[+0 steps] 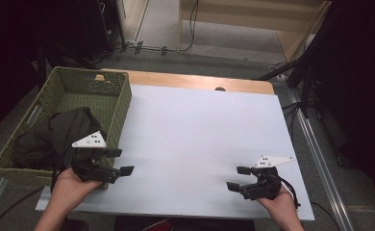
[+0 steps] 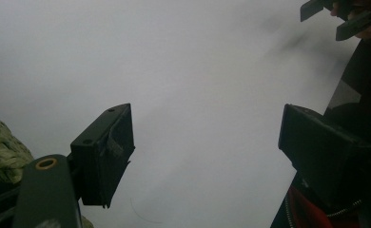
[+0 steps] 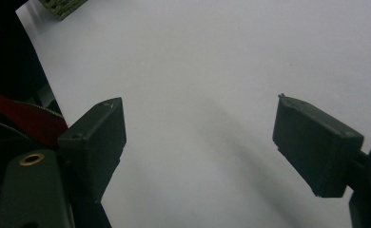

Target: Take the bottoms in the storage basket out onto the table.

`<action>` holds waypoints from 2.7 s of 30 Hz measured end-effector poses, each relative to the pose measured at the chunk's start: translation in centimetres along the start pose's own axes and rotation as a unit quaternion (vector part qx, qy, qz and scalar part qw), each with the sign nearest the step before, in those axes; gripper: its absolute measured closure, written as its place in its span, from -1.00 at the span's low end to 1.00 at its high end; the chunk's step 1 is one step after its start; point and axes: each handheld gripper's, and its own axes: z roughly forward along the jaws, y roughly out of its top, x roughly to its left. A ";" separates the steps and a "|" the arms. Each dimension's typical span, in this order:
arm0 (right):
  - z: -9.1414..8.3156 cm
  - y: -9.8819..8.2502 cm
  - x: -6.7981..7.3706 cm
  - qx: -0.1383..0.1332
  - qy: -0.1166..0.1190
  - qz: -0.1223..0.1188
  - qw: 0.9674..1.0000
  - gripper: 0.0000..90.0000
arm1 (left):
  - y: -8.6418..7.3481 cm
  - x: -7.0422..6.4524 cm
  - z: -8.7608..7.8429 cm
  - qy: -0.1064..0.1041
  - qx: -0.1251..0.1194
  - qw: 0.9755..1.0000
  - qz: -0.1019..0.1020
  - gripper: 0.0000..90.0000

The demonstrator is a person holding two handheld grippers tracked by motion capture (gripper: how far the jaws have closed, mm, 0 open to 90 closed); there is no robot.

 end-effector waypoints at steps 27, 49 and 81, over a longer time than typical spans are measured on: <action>0.4 -0.4 -0.1 -0.011 -0.015 0.004 1.000 -0.63 | -0.1 0.0 0.0 0.003 -0.009 1.000 -0.008 -0.52; 0.5 -0.5 -0.2 -0.003 -0.020 0.008 1.000 -0.63 | -0.2 0.0 -0.1 0.004 -0.018 1.000 -0.014 -0.52; 2.5 0.9 -0.6 0.016 -0.002 -0.009 1.000 -0.62 | 5.4 2.8 -3.6 0.023 0.014 1.000 -0.003 -0.63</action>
